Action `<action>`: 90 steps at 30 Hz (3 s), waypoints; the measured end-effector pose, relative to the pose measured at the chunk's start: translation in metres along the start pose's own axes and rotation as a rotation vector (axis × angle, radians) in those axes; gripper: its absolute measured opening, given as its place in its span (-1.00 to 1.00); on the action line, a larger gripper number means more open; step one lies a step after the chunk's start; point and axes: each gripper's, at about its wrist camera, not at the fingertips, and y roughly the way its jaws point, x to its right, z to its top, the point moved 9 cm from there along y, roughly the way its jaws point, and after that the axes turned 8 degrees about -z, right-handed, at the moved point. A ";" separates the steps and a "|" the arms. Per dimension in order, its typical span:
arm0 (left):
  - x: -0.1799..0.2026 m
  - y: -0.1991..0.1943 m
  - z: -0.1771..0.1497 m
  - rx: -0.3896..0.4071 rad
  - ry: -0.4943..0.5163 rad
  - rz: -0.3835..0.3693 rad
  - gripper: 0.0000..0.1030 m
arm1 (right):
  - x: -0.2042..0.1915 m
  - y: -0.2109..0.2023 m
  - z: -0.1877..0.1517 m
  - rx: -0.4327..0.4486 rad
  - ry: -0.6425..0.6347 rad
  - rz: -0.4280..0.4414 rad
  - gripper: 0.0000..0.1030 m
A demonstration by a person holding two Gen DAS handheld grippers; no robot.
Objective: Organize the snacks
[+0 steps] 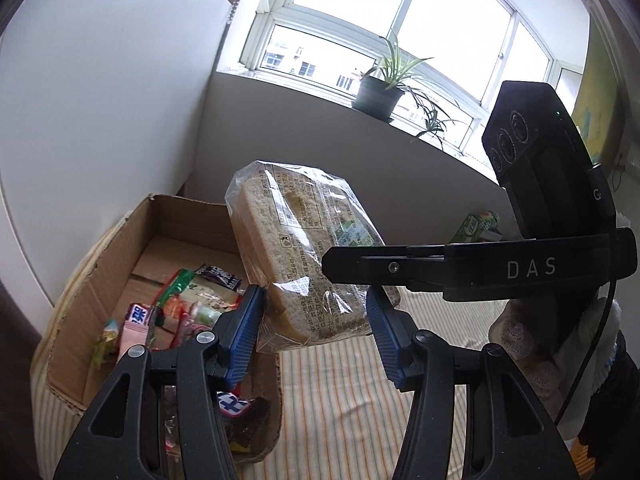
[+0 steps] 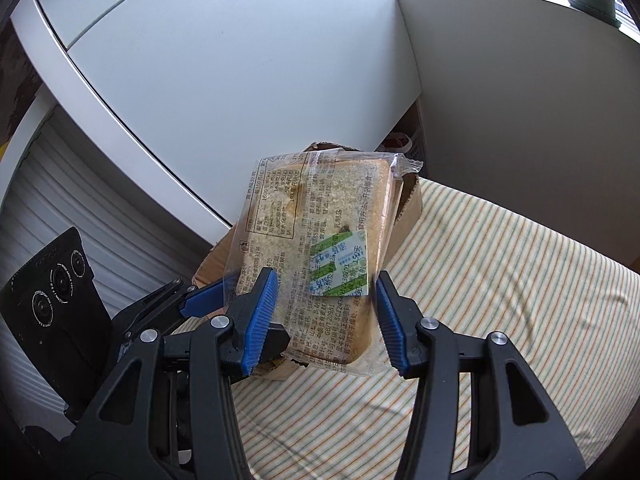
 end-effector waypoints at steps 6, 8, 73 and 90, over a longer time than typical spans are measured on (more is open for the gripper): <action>-0.032 -0.003 -0.002 -0.006 -0.043 0.048 0.01 | -0.016 0.034 0.005 -0.037 -0.022 0.018 0.00; -0.040 -0.001 -0.003 -0.012 -0.050 0.068 0.01 | -0.019 0.044 0.006 -0.048 -0.025 0.025 0.00; -0.046 -0.064 -0.053 0.058 0.051 0.425 0.54 | 0.003 -0.052 -0.083 0.370 -0.087 -0.401 0.89; -0.039 -0.057 -0.053 0.054 0.075 0.452 0.54 | 0.011 -0.056 -0.087 0.398 -0.072 -0.386 0.89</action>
